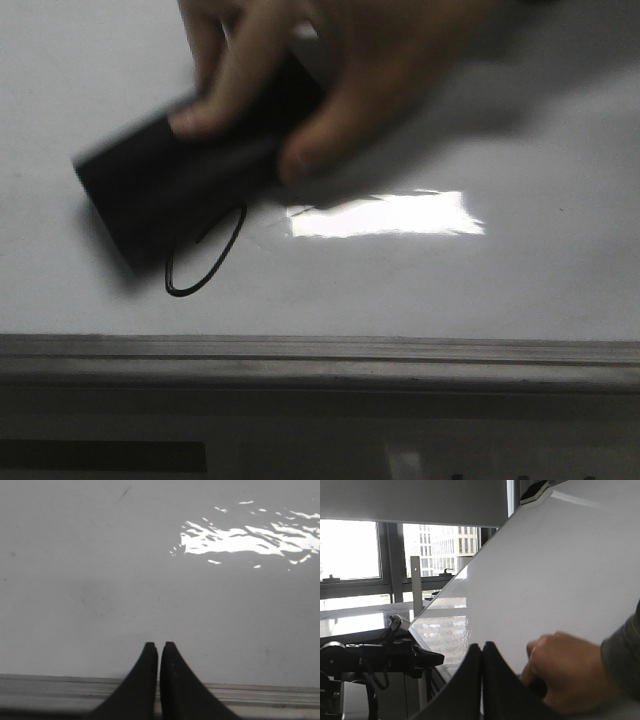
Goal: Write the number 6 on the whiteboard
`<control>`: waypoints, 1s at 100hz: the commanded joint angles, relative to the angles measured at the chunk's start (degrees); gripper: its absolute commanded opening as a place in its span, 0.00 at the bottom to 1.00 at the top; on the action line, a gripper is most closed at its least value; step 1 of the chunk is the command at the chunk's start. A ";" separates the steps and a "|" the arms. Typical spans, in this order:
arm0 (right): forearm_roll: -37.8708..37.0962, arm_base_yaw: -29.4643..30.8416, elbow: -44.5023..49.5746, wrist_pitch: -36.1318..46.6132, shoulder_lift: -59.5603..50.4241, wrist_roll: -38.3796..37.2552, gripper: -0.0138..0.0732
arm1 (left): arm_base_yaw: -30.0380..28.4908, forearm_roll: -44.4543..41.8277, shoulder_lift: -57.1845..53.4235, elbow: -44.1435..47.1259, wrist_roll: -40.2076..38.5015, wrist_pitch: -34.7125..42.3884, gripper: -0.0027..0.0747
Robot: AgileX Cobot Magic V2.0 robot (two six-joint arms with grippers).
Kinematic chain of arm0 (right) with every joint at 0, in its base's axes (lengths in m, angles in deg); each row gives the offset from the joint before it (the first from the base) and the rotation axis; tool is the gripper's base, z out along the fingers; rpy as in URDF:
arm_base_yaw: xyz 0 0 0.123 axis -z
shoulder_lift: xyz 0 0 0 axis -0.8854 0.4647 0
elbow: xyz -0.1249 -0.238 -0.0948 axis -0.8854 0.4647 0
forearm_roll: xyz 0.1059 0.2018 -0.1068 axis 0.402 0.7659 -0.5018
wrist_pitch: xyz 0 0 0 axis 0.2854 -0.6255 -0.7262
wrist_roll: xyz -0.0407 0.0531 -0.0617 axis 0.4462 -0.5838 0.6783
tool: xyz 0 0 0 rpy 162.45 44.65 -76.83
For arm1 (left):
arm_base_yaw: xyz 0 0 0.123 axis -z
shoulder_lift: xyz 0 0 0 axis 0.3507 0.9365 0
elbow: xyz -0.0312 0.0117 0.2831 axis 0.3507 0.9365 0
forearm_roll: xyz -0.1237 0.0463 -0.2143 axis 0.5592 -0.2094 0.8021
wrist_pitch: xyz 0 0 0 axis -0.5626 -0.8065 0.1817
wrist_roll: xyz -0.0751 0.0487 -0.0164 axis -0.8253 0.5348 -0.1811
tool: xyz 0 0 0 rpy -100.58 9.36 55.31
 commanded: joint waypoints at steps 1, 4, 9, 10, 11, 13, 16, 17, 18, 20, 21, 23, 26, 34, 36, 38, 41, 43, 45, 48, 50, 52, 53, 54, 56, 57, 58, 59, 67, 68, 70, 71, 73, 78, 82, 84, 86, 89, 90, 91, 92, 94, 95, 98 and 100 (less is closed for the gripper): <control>-0.39 0.53 -1.23 3.81 -0.30 0.55 0.09 | -0.04 -1.31 -1.66 1.40 -0.61 3.70 0.01; -0.39 0.53 -1.23 3.81 -0.30 0.55 0.09 | -0.04 -1.31 -1.66 1.40 -0.61 3.70 0.01; -0.39 0.53 -1.23 3.81 -0.30 0.55 0.09 | -0.04 -1.31 -1.66 1.40 -0.61 3.70 0.01; -0.39 0.53 -1.23 3.81 -0.30 0.55 0.09 | -0.04 -1.31 -1.66 1.40 -0.61 3.70 0.01; -0.39 0.53 -1.23 3.81 -0.30 0.55 0.09 | -0.04 -1.31 -1.66 1.40 -0.61 3.70 0.01; -0.39 0.53 -1.23 3.81 -0.30 0.55 0.09 | -0.04 -1.31 -1.66 1.40 -0.61 3.70 0.01; -0.39 0.53 -1.23 3.81 -0.30 0.55 0.09 | -0.04 -1.31 -1.66 1.40 -0.61 3.70 0.01; -0.39 0.53 -1.23 3.81 -0.30 0.55 0.09 | -0.04 -1.31 -1.66 1.40 -0.61 3.70 0.01; -0.39 0.53 -1.23 3.81 -0.30 0.55 0.09 | -0.04 -1.31 -1.66 1.40 -0.61 3.70 0.01; -0.39 0.53 -1.23 3.81 -0.30 0.55 0.09 | -0.04 -1.31 -1.66 1.40 -0.61 3.70 0.01; -0.39 0.53 -1.23 3.81 -0.30 0.55 0.09 | -0.04 -1.31 -1.66 1.40 -0.61 3.70 0.01; -0.39 0.53 -1.23 3.81 -0.30 0.55 0.09 | -0.04 -1.31 -1.66 1.40 -0.61 3.70 0.01; -0.39 0.53 -1.23 3.81 -0.30 0.55 0.09 | -0.04 -1.31 -1.66 1.40 -0.61 3.70 0.01; -0.39 0.53 -1.23 3.81 -0.30 0.55 0.09 | -0.04 -1.31 -1.66 1.40 -0.61 3.70 0.01; -0.39 0.53 -1.23 3.81 -0.30 0.55 0.09 | -0.04 -1.31 -1.66 1.40 -0.61 3.70 0.01; -0.39 0.53 -1.23 3.81 -0.30 0.55 0.09 | -0.04 -1.31 -1.66 1.40 -0.61 3.70 0.01; -0.39 0.53 -1.23 3.81 -0.30 0.55 0.09 | -0.04 -1.31 -1.66 1.40 -0.61 3.70 0.01; -0.39 0.53 -1.23 3.81 -0.30 0.55 0.09 | -0.04 -1.31 -1.66 1.40 -0.61 3.70 0.01; -0.39 0.53 -1.23 3.81 -0.30 0.55 0.09 | -0.04 -1.31 -1.66 1.40 -0.61 3.70 0.01; -0.39 0.53 -1.23 3.81 -0.30 0.55 0.09 | -0.04 -1.31 -1.66 1.40 -0.61 3.70 0.01; -0.39 0.53 -1.23 3.81 -0.30 0.55 0.09 | -0.04 -1.31 -1.66 1.40 -0.61 3.70 0.01; -0.39 0.53 -1.23 3.81 -0.30 0.55 0.09 | -0.04 -1.31 -1.66 1.40 -0.61 3.70 0.01; -0.39 0.53 -1.23 3.81 -0.30 0.55 0.09 | -0.04 -1.31 -1.66 1.40 -0.61 3.70 0.01; -0.39 0.53 -1.23 3.81 -0.30 0.55 0.09 | -0.04 -1.31 -1.66 1.40 -0.61 3.70 0.01; -0.39 0.53 -1.23 3.81 -0.30 0.55 0.09 | -0.04 -1.31 -1.66 1.40 -0.61 3.70 0.01; -0.39 0.53 -1.23 3.81 -0.30 0.55 0.09 | -0.04 -1.31 -1.66 1.40 -0.61 3.70 0.01; -0.39 0.53 -1.23 3.81 -0.30 0.55 0.09 | -0.04 -1.31 -1.66 1.40 -0.61 3.70 0.01; -0.39 0.53 -1.23 3.81 -0.30 0.55 0.09 | -0.04 -1.31 -1.66 1.40 -0.61 3.70 0.01; -0.39 0.91 -1.23 3.81 -0.30 0.55 0.09 | -0.04 -1.31 -1.66 1.40 -0.61 3.70 0.01; -0.39 1.06 -1.08 3.81 -0.30 0.55 0.09 | -0.04 -1.31 -1.66 1.40 -0.61 3.70 0.01; -0.39 1.18 -1.06 4.17 -0.30 0.55 0.09 | -0.04 -1.31 -1.66 1.40 -0.61 3.70 0.01; -0.39 1.45 -0.89 4.31 -0.30 0.55 0.09 | -0.04 -1.31 -1.66 1.40 -0.61 3.70 0.01; -0.39 1.86 -0.42 4.84 -0.30 0.55 0.09 | -0.04 -1.31 -1.66 1.40 -0.61 3.70 0.01; -0.39 3.32 1.03 6.75 -0.30 0.55 0.09 | -0.04 -1.31 -1.66 1.40 -0.61 3.70 0.01; -0.39 5.18 2.61 8.27 -0.30 0.55 0.09 | -0.04 -1.31 -1.66 1.40 -0.61 3.70 0.01; -0.39 5.90 3.16 8.86 -0.30 0.55 0.09 | -0.04 -1.31 -1.66 1.40 -0.61 3.70 0.01; -0.39 7.45 4.29 9.43 -0.30 0.55 0.09 | -0.04 -1.31 -1.66 1.40 -0.61 3.70 0.01; -0.39 9.12 5.52 10.25 -0.30 0.55 0.09 | -0.04 -1.31 -1.66 1.40 -0.61 3.70 0.01; -0.39 9.55 5.85 10.49 -0.30 0.55 0.09 | -0.04 -1.31 -1.66 1.40 -0.61 3.70 0.01; -0.39 9.99 6.18 10.86 -0.30 0.55 0.09 | -0.04 -1.31 -1.66 1.40 -0.61 3.70 0.01; -0.39 10.87 6.88 11.22 -0.30 0.55 0.09 | -0.04 -1.31 -1.66 1.40 -0.61 3.70 0.01; -0.39 12.23 7.95 12.05 -0.30 0.55 0.09 | -0.04 -1.31 -1.66 1.40 -0.61 3.70 0.01; -0.39 12.69 8.30 12.75 -0.30 0.55 0.09 | -0.04 -1.31 -1.66 1.40 -0.61 3.70 0.01; -0.39 14.58 9.72 14.32 -0.30 0.55 0.09 | -0.04 -1.31 -1.66 1.40 -0.61 3.70 0.01; -0.39 16.06 10.74 15.34 -0.30 0.55 0.09 | -0.04 -1.31 -1.66 1.40 -0.61 3.70 0.01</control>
